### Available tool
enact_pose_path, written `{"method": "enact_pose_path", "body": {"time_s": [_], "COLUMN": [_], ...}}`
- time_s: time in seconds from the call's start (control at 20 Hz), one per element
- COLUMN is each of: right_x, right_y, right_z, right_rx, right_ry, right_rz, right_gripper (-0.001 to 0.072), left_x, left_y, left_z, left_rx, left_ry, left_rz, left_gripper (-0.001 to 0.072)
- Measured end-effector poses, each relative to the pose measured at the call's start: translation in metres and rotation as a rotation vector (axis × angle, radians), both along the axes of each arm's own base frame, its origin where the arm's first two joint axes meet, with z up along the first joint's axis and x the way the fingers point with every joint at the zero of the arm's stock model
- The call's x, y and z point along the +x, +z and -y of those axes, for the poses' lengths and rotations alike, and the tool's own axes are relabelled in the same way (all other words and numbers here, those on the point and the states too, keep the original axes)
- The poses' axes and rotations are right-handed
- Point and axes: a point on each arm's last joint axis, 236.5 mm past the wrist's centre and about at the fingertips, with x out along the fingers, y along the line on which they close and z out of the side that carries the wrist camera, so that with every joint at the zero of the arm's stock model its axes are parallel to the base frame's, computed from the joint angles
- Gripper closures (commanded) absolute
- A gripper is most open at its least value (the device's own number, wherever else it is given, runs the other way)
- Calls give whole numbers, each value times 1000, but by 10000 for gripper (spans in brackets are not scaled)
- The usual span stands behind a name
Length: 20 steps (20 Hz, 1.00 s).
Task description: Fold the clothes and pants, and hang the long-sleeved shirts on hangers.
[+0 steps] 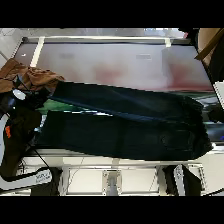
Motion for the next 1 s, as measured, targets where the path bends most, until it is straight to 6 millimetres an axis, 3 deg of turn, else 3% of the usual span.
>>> {"method": "enact_pose_path", "body": {"time_s": [0.05, 0.1, 0.25, 0.35, 0.45, 0.6, 0.8, 0.9, 1.0], "right_x": [-1, -1, -5, -11, -22, -44, -43, -35, -27], "right_y": [0, 0, -1, -2, -7, -25, -31, -25, -18], "right_z": [2, 2, 7, 11, 15, 20, 13, 13, 16], "right_rx": [1, 4, -7, -24, -25, 6, 51, 50, 43], "right_ry": [-7, -9, -20, -30, -43, -89, -113, -121, -130], "right_rz": [4, 6, -2, -23, -58, -106, -41, 17, 68], "right_gripper": [154, 153, 152, 153, 153, 153, 153, 153, 153], "left_x": [1, 1, -17, -42, -78, -152, -246, -271, -279], "left_y": [0, 0, -6, -4, 3, 24, 34, 28, 20], "left_z": [0, 0, 2, -9, -22, -50, -54, -44, -34], "left_rx": [-6, -6, -21, -16, -1, 57, -12, -105, -217], "left_ry": [5, 5, -20, -26, -28, 40, 215, 281, 324], "left_rz": [2, 2, -74, -146, -228, -313, -360, -359, -338], "left_gripper": [428, -13, 16, 16, 17, 19, 19, 18, 19]}}
